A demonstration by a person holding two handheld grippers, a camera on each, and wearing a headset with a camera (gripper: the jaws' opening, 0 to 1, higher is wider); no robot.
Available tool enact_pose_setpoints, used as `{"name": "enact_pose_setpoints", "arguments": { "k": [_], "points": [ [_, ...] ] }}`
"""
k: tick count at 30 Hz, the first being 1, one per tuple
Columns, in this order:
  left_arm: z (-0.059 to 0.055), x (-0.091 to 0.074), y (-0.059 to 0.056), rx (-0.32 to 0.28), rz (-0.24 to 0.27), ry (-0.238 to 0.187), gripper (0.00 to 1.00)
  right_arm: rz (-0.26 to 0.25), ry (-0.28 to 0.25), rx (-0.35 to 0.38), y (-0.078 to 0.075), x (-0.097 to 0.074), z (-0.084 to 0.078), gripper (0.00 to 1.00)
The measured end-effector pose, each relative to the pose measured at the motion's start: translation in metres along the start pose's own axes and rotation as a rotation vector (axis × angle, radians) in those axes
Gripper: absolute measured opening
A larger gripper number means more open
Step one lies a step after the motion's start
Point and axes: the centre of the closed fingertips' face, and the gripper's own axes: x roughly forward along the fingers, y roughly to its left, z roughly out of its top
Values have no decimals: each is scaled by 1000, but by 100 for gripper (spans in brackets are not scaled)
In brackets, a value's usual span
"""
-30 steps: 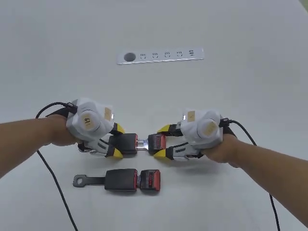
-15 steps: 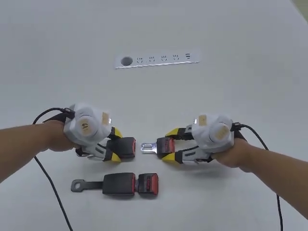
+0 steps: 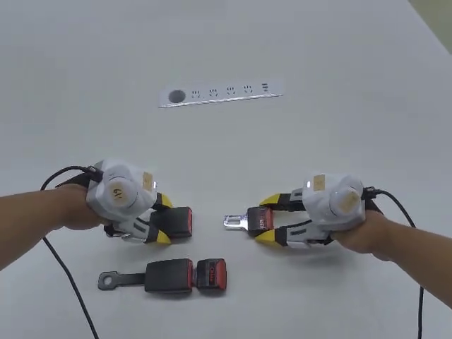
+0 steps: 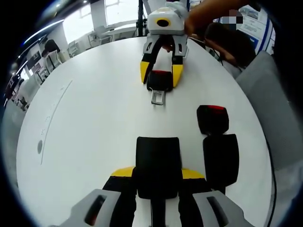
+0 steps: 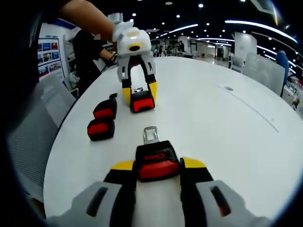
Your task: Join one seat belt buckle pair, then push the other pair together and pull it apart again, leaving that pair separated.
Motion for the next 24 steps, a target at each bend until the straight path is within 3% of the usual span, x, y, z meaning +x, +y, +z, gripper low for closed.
{"name": "enact_pose_setpoints", "arguments": {
  "k": [24],
  "points": [
    [6, -2, -5, 8, 0, 10, 35, -19, 14, 50, -3, -37, -25, 37]
  ]
}}
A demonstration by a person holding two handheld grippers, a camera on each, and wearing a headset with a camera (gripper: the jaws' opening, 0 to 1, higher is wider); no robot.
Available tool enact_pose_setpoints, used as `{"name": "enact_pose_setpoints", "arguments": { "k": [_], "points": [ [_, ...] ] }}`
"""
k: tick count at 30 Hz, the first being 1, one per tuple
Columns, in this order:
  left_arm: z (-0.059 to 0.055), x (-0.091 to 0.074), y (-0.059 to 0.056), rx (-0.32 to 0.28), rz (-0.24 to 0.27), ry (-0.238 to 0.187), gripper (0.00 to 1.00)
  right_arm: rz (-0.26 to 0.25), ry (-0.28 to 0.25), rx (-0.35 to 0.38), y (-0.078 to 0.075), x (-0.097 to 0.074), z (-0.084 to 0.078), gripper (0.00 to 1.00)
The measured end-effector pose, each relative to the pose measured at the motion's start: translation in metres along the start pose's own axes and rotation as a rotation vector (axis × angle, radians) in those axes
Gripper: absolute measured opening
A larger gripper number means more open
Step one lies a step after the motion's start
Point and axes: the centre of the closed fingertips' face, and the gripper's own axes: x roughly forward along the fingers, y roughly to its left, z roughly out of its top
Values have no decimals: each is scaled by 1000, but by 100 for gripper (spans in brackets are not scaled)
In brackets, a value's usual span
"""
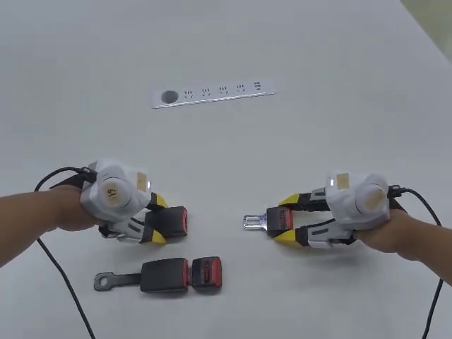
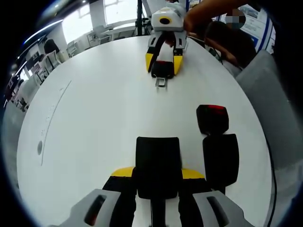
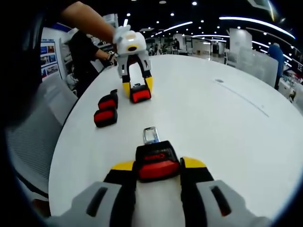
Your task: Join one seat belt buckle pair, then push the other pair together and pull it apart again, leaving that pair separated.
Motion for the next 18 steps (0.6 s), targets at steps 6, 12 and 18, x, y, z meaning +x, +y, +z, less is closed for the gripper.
{"name": "enact_pose_setpoints", "arguments": {
  "k": [6, 12, 18],
  "points": [
    [1, -1, -1, 1, 1, 4, 35, -12, 4, 8, 0, -7, -4, 37],
    [1, -2, -1, 8, 1, 12, 35, -13, 0, 18, 1, -10, -7, 37],
    [1, -1, 0, -1, 3, 19, 35, -8, 4, 11, 1, -10, -6, 37]
  ]
}}
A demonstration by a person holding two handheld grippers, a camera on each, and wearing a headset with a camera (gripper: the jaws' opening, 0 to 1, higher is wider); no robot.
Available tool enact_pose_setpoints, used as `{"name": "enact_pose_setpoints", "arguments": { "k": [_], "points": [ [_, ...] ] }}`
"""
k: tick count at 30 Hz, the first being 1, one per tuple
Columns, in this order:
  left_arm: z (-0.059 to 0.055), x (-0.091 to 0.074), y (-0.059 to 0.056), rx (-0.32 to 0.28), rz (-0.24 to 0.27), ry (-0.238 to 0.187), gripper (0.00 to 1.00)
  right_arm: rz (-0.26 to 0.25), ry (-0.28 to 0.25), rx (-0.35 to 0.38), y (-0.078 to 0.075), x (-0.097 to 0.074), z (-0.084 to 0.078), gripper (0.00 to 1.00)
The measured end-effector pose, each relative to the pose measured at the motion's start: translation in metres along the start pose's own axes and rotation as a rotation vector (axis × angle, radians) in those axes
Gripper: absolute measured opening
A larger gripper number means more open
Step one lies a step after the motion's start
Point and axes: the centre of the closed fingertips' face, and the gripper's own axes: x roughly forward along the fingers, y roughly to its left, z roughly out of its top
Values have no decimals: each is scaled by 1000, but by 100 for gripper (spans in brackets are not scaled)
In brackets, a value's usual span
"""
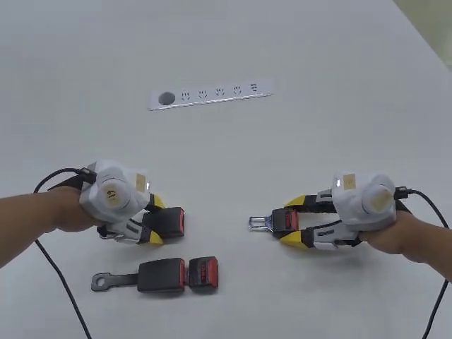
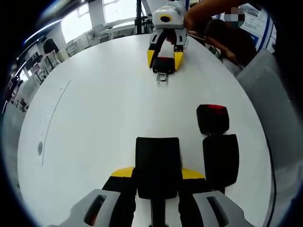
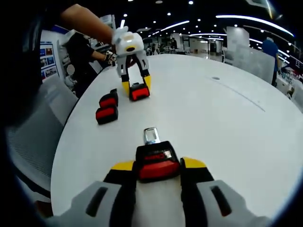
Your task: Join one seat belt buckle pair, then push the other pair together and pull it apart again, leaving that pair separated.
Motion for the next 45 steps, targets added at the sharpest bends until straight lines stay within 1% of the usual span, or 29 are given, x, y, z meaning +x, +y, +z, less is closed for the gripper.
{"name": "enact_pose_setpoints", "arguments": {
  "k": [4, 6, 7, 9, 10, 12, 13, 15, 17, 18, 19, 20, 21, 22, 23, 25, 27, 28, 30, 31, 33, 35, 36, 38, 39, 40, 42, 44, 45],
  "points": [
    [0, 1, 1, -23, 6, 8, 35, 4, 13, -14, 0, 0, 0, 37],
    [1, 1, 1, -19, 9, 27, 35, 4, 18, -9, 1, 0, 1, 39],
    [0, 1, 0, -23, 5, 48, 37, 15, 19, -8, 3, 0, 1, 42],
    [4, 0, -1, -30, 7, 49, 40, 12, 17, 7, 5, 0, 3, 50],
    [6, -3, -2, -24, 8, 32, 42, -9, 16, 27, 3, -1, 4, 54],
    [12, -7, 0, -43, 33, -2, 46, -47, -40, 63, -1, -3, 16, 55],
    [17, -12, 2, -81, 55, -34, 48, -78, -54, 71, -5, -7, 21, 57],
    [16, -16, 7, -128, 86, -63, 54, -130, -66, 84, -10, -11, 26, 64],
    [16, -24, 9, -204, 132, -80, 61, -182, -75, 112, -12, -14, 29, 69],
    [15, -29, 11, -265, 166, -98, 64, -212, -78, 105, -14, -17, 30, 70],
    [16, -32, 12, -283, 182, -128, 66, -239, -87, 109, -15, -19, 32, 71],
    [19, -39, 13, -312, 217, -179, 68, -269, -104, 157, -13, -21, 33, 72],
    [18, -44, 14, -345, 244, -207, 71, -289, -119, 184, -13, -22, 34, 75],
    [17, -51, 14, -419, 279, -244, 73, -321, -138, 204, -12, -23, 36, 80],
    [15, -56, 14, -459, 303, -266, 76, -345, -148, 208, -10, -25, 38, 84],
    [14, -69, 10, -515, 357, -314, 81, -376, -155, 221, -3, -27, 40, 86],
    [2, -77, 8, -560, 411, -331, 83, -390, -159, 230, 2, -27, 41, 87],
    [0, -83, 5, -580, 439, -343, 84, -420, -174, 237, 7, -29, 44, 88],
    [-6, -92, 3, -652, 489, -396, 89, -436, -194, 256, 16, -30, 49, 90],
    [-10, -98, -1, -694, 509, -421, 91, -441, -196, 269, 19, -30, 49, 90],
    [-19, -105, -3, -715, 552, -436, 96, -461, -189, 267, 27, -31, 51, 90],
    [-21, -116, -13, -747, 591, -456, 97, -475, -199, 271, 35, -33, 57, 91],
    [-24, -118, -18, -773, 591, -486, 97, -481, -201, 269, 38, -34, 59, 92],
    [-27, -124, -30, -783, 592, -501, 97, -502, -205, 261, 43, -38, 62, 93],
    [-27, -124, -33, -782, 592, -502, 97, -510, -208, 261, 47, -41, 65, 93],
    [-28, -125, -41, -782, 586, -509, 97, -516, -211, 258, 49, -42, 66, 93],
    [-27, -124, -57, -779, 547, -525, 99, -523, -218, 248, 57, -46, 71, 93],
    [-29, -124, -68, -770, 531, -516, 97, -521, -220, 238, 63, -46, 71, 93],
    [-33, -124, -76, -744, 534, -488, 97, -525, -213, 225, 68, -47, 71, 93]
  ]
}}
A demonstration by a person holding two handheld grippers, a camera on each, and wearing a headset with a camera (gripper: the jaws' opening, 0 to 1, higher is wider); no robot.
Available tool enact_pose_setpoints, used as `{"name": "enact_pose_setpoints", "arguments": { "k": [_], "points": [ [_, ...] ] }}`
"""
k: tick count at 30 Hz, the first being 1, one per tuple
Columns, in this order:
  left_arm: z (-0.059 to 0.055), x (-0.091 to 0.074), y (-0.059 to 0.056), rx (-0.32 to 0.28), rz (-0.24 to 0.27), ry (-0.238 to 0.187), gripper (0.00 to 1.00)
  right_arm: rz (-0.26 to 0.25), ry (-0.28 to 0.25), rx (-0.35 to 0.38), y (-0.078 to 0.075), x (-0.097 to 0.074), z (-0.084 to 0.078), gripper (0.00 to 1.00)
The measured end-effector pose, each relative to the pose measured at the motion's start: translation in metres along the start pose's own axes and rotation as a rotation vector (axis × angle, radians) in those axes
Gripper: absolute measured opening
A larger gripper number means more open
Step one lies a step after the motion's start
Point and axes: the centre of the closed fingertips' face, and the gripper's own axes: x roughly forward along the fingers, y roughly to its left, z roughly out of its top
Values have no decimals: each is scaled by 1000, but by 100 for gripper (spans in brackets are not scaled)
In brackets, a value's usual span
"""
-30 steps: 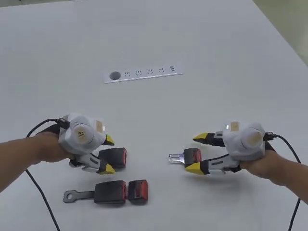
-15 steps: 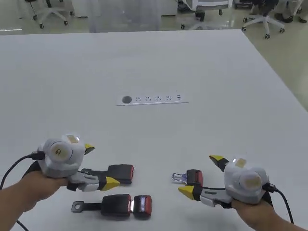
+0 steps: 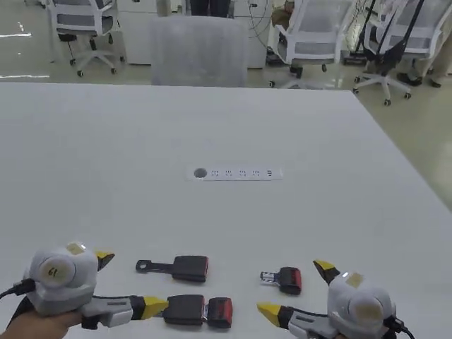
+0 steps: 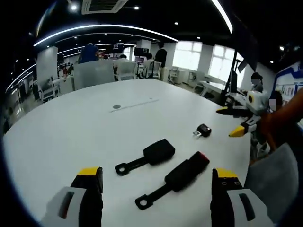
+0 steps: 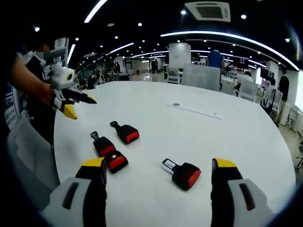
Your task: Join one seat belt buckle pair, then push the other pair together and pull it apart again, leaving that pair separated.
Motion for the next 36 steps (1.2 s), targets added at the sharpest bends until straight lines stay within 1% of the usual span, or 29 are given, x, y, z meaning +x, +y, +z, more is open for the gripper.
{"name": "enact_pose_setpoints", "arguments": {
  "k": [1, 2, 5, 7, 9, 11, 12, 14, 15, 16, 17, 18, 19, 23, 28, 31, 36],
  "points": [
    [-3, -4, -3, 12, 5, 6, 97, 0, 5, -8, 4, -3, -2, 93],
    [-6, -9, -6, 13, 1, 2, 97, 1, 6, -10, 7, -5, -1, 93],
    [-13, -22, -8, 7, 4, 0, 96, -3, 8, -16, 14, -13, -5, 93],
    [-14, -31, -7, -11, 20, -24, 96, -5, 2, -22, 19, -19, -3, 94],
    [-16, -37, -6, -18, 30, -36, 97, -10, 2, -23, 22, -23, -2, 94],
    [-19, -46, -8, -23, 41, -55, 97, -15, -12, -17, 27, -29, 0, 94],
    [-20, -48, -9, -24, 43, -59, 97, -19, -14, -18, 30, -31, -1, 94],
    [-21, -56, -11, -40, 43, -83, 98, -23, -18, -25, 33, -35, -2, 94],
    [-21, -59, -13, -55, 34, -105, 100, -24, -22, -24, 35, -36, -2, 94],
    [-22, -62, -13, -63, 32, -112, 100, -26, -22, -17, 37, -38, -3, 94],
    [-23, -66, -17, -65, 34, -114, 100, -29, -21, -15, 37, -40, -4, 95],
    [-24, -68, -18, -63, 35, -116, 100, -34, -20, -15, 39, -42, -5, 95],
    [-25, -71, -15, -60, 39, -116, 100, -39, -23, -13, 39, -45, -5, 95],
    [-29, -81, -16, -61, 45, -121, 100, -55, -36, 4, 39, -54, -5, 96],
    [-34, -94, -14, -61, 60, -128, 100, -61, -27, 10, 42, -60, -11, 96],
    [-35, -98, -17, -61, 61, -137, 100, -71, -35, 16, 44, -64, -11, 96],
    [-41, -99, -21, -68, 54, -127, 100, -77, -30, 24, 45, -67, -15, 96]
  ]
}}
